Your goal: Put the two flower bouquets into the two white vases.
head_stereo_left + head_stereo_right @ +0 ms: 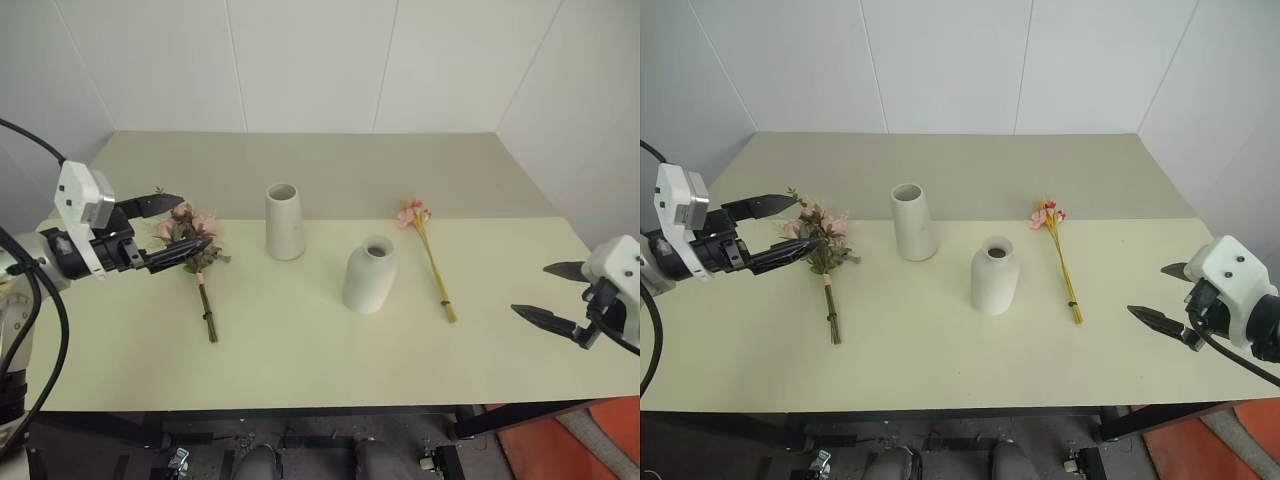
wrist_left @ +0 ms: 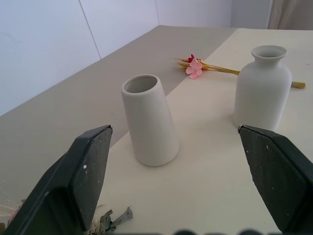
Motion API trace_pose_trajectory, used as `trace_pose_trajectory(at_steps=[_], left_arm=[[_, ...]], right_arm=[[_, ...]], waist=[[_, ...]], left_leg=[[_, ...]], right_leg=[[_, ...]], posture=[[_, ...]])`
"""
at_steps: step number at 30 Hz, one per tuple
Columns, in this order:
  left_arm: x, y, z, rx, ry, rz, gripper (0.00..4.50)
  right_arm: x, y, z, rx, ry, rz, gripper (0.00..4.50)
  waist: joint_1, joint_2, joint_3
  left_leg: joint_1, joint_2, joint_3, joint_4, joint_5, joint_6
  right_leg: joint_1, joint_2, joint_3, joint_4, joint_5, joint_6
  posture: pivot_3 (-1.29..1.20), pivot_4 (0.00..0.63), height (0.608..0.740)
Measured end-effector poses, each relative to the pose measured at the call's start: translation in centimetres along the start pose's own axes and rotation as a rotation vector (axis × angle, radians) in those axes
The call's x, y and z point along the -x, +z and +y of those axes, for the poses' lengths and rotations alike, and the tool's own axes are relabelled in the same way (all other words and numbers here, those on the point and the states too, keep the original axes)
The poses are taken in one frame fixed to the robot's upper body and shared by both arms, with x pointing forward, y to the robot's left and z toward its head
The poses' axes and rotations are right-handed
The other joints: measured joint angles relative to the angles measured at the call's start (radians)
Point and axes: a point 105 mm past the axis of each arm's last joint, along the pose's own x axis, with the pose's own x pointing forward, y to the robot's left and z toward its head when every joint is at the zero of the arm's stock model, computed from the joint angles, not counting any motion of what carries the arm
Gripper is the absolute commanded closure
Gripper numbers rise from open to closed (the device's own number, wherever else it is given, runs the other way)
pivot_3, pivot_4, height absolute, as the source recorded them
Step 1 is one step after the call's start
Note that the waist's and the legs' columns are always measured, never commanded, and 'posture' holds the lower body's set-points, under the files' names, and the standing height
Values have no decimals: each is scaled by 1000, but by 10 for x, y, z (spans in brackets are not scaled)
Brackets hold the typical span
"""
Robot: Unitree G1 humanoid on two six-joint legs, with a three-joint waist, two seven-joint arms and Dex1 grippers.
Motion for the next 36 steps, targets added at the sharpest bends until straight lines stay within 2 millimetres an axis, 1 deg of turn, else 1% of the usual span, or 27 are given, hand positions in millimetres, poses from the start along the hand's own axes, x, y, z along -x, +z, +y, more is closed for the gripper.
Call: trace_pose_trajectory(at_steps=[13,15,17,22,27,28,33,36], left_arm=[[-3,-2,-2,-5,-17,16,14],[-3,-2,-2,-6,-19,17,14],[-5,-1,-2,-12,-25,20,14],[-10,3,-3,-26,-52,11,14],[-19,4,-6,-25,-85,7,14],[-21,4,-7,-26,-92,5,14],[-28,0,-11,-16,-114,3,14],[-29,-1,-12,-13,-119,3,14]], right_arm=[[0,-1,0,-5,-2,2,0],[-2,4,-5,-6,-38,-11,0],[-9,10,-14,-7,-91,-17,0],[-43,18,-26,-51,-138,0,0],[-84,29,-33,-96,-82,46,0],[-91,28,-33,-106,-73,59,0],[-138,17,-27,-227,-11,159,0],[-161,13,-24,-282,11,210,0]], waist=[[0,0,0],[-2,0,0],[-6,0,0],[-6,0,0],[-5,0,0],[-5,0,0],[-5,0,0],[-6,0,0]], left_leg=[[0,0,0,0,0,0],[0,0,0,0,0,0],[1,0,0,0,0,0],[0,0,0,0,0,0],[-1,0,0,0,0,0],[-2,0,0,0,0,0],[-2,0,0,0,0,0],[-3,0,0,0,0,0]], right_leg=[[0,0,0,0,0,0],[0,0,0,0,0,0],[0,0,0,0,0,0],[-1,0,0,0,1,0],[-2,0,0,0,1,-2],[-2,0,0,0,1,-2],[-3,0,0,0,2,-2],[-3,0,0,0,2,-2]], posture=[[0,150,740],[0,150,740],[0,150,740],[0,150,740],[0,150,740],[0,150,740],[0,150,740],[0,150,740]])
